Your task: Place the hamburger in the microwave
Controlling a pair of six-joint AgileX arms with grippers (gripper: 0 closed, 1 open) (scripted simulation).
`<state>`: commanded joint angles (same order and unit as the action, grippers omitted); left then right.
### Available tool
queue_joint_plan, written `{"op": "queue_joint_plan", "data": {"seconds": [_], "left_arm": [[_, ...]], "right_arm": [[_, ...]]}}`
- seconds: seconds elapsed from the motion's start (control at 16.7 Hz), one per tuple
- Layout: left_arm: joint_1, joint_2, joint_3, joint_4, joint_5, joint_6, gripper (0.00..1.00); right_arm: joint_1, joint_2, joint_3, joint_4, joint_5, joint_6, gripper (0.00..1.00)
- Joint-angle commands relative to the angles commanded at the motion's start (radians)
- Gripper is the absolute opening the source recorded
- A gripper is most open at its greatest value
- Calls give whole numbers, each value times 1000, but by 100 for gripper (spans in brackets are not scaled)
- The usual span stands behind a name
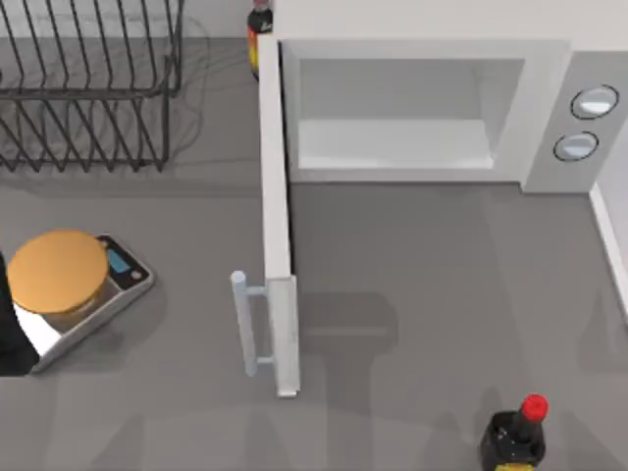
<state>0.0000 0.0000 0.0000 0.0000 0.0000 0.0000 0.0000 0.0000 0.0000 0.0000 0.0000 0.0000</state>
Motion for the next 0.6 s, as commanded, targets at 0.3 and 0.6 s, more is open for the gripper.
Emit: {"op": "queue_joint_plan", "data": {"seconds": [0.3,0.6], "left_arm": [[0,0,0,0,0,0,100],[0,0,0,0,0,0,100]], "right_arm": [[2,66,51,-62,2,-65,100],[17,385,242,-311,1,-334,100]]}}
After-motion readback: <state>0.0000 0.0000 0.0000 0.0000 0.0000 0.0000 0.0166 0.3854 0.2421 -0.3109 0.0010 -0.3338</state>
